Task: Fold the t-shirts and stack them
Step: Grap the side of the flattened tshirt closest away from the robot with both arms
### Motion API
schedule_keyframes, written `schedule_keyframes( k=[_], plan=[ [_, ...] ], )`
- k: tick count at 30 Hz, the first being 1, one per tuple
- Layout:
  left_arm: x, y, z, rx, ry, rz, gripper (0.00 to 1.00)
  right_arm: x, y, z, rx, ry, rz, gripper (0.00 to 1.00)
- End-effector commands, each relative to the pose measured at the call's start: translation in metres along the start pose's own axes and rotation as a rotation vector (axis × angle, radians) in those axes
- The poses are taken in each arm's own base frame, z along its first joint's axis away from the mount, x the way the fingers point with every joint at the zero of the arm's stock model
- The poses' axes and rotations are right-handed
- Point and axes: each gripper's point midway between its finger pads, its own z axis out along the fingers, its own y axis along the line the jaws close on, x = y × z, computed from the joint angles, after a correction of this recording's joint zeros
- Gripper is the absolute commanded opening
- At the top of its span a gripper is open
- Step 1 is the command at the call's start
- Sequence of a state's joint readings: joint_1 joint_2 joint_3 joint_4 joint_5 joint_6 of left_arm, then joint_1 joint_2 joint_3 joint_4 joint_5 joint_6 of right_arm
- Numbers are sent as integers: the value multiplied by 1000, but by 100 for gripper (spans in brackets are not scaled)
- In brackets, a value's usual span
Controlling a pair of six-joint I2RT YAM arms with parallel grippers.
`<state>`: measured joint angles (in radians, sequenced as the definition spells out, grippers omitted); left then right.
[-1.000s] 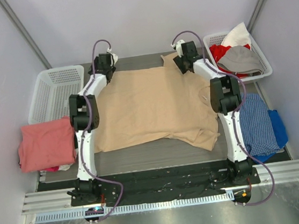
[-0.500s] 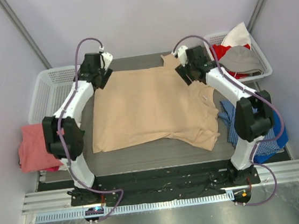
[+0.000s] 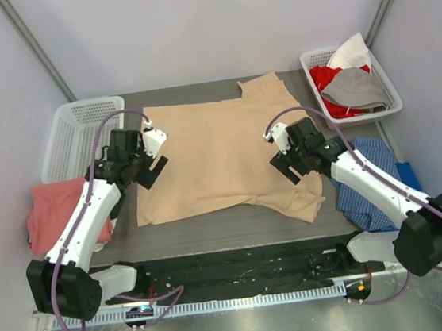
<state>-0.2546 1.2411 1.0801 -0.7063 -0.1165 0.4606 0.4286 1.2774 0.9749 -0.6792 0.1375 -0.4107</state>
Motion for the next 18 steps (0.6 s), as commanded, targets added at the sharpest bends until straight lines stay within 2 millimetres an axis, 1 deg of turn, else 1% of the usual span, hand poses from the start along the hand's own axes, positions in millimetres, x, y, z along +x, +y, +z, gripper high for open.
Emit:
schedule_keyframes(
  k=[1,2,3,4,7,11,13,14,18],
  plan=[
    [20,-25,-11,77,21,-9,88,11,37,-11,-110,-1,-17,81],
    [23,-27,-11,82,21,-4,88,14,51,-13,-153,9,-42,79],
    [29,-32,-9,96,38,5,88,15,54,-13,-167,16,-55,74],
    [32,-34,-8,101,45,10,88,12,54,-15,-160,6,-57,74],
    [38,-42,-6,135,68,28,86,13,60,-16,-170,26,-99,71],
    [37,-40,-5,128,69,51,86,23,64,-17,-180,61,-182,67],
    [36,-35,-1,111,74,69,86,33,67,-15,-193,104,-240,67],
    [35,-34,1,110,78,75,86,35,68,-15,-198,110,-252,68],
    [36,-38,14,135,105,91,86,45,84,-12,-269,141,-317,68]
  ],
)
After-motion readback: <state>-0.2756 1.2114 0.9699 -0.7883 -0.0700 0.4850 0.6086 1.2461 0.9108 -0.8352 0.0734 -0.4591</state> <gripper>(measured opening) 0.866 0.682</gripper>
